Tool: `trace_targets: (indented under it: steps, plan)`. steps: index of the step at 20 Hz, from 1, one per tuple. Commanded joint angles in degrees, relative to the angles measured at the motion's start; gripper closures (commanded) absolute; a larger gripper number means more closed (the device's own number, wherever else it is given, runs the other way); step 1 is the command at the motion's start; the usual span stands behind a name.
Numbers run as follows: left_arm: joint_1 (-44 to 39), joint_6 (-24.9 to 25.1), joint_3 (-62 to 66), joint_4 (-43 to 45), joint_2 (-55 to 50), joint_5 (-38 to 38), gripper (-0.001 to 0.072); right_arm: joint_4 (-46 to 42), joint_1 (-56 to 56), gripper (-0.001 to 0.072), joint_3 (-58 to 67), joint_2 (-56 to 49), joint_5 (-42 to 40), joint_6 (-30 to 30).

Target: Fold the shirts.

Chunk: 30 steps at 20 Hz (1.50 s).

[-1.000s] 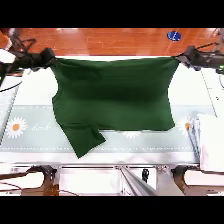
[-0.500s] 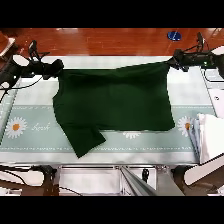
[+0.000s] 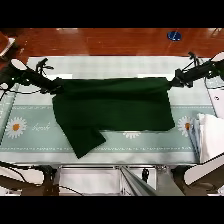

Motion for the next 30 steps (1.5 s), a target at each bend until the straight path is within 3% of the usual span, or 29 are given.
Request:
trace_targets:
  steps: [1,2,3,4,7,10,14,16,20,24,30]
  plan:
    - [-0.81,-0.72,-0.15,1.38,-2.4,-6.12,0.068,-3.74,1.33,0.0689,-2.71,-0.42,-0.15,1.18]
    - [-0.94,-1.88,-0.13,1.46,-2.67,-7.32,0.053,-4.02,1.4,0.0603,-2.71,-0.46,-0.55,3.45]
    - [-0.92,-2.4,-0.13,1.49,-2.64,-8.72,0.0221,-3.8,1.33,0.0388,-2.69,-0.35,-0.11,5.18]
    - [-0.81,-2.69,-0.02,2.47,-2.45,-10.32,0.0196,-3.82,1.22,0.0302,-2.58,0.0,1.22,5.29]
    - [-0.39,-2.8,-0.57,6.29,0.55,-13.6,0.0197,-6.08,0.22,0.0301,-2.6,3.93,4.46,5.42]
    - [1.81,-2.75,-8.13,8.5,9.92,-9.64,0.0196,-10.93,-1.73,0.0302,-7.17,13.4,1.2,5.6]
    - [10.84,-3.34,-31.15,8.44,27.61,1.46,0.0198,-9.92,-6.08,0.0301,-27.78,30.82,-11.04,5.05]
    - [18.03,-5.35,-43.08,5.84,35.93,5.81,0.0198,-6.01,-7.78,0.0301,-39.78,38.75,-14.45,1.7]
    - [26.25,6.38,-56.61,-10.95,41.64,4.85,0.0198,4.13,-8.48,0.0301,-54.88,46.77,-17.27,-2.16]
    - [22.99,11.74,-61.59,-19.45,40.65,8.35,0.0198,9.55,-8.48,0.0302,-57.7,47.15,-16.72,-4.66]
    - [6.88,12.04,-63.19,-25.86,38.05,17.94,0.02,9.35,-9.07,0.0302,-57.7,47.15,-17.49,-2.6]
